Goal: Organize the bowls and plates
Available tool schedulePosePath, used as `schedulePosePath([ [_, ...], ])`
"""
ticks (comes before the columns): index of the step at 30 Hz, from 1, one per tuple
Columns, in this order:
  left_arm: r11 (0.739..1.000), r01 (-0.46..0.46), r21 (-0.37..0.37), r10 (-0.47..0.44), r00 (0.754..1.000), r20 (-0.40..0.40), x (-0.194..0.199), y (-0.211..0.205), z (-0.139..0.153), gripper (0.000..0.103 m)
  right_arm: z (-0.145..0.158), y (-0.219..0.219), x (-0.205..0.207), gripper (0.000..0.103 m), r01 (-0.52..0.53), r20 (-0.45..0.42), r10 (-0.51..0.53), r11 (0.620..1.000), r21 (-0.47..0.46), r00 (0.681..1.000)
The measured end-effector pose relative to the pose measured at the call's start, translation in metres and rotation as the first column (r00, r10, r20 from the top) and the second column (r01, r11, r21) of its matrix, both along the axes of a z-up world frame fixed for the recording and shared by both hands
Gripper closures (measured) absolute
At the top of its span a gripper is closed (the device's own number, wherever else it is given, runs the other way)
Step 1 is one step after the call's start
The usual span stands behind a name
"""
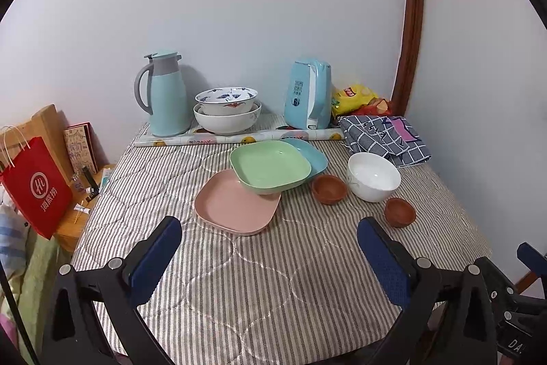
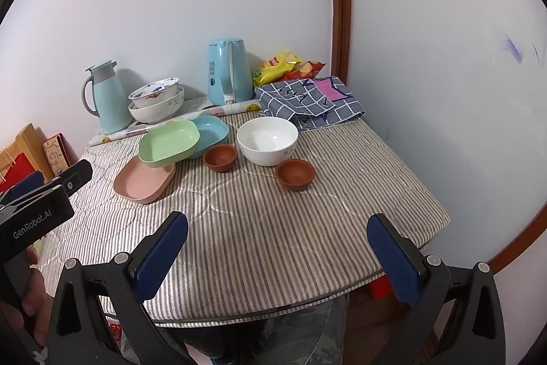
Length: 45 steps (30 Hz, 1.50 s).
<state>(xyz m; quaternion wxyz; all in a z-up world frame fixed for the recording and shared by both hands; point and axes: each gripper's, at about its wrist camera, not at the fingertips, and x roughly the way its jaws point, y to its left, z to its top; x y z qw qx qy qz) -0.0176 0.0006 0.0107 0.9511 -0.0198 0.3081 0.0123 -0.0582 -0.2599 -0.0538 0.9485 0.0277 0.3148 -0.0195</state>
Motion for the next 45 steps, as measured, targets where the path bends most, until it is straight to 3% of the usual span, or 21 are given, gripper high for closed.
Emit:
schedulePosePath([
  [45, 1.0, -0.001, 0.002, 0.001, 1.0, 0.013, -0.0053, 0.0011, 0.0052, 0.0, 0.0054, 0.0001, -0.0026, 0.0, 0.008, 0.005, -0.008, 1.0, 0.012, 1.0],
])
